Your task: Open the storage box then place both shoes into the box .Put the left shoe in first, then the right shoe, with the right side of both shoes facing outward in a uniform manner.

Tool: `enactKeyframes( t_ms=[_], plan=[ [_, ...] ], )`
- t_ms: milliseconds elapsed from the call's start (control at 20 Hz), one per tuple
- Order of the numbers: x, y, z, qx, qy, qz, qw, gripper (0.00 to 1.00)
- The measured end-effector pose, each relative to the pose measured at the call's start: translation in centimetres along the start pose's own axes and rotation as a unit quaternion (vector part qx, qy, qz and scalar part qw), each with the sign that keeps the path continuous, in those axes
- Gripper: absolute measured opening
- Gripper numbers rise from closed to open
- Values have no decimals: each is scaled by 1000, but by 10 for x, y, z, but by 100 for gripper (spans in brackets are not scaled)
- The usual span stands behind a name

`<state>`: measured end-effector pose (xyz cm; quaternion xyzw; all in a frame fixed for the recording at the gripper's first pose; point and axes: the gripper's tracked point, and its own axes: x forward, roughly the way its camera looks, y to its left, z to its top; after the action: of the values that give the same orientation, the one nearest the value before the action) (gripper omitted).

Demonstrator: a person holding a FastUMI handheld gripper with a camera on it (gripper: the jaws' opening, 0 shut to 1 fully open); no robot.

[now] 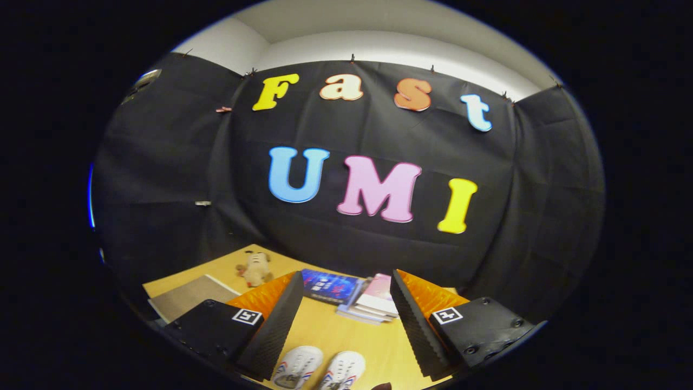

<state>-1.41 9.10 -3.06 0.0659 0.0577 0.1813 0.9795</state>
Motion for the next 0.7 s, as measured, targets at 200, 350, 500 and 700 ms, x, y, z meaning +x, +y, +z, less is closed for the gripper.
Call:
enactKeyframes(
  t_ms=[200,350,500,700],
  plan=[
    [5,46,-25,83,41,131,987,98],
    [3,83,-44,163,64,227,958,98],
    [2,107,-58,279,95,298,908,98],
    [4,136,-94,370,162,368,838,98]
  ],
)
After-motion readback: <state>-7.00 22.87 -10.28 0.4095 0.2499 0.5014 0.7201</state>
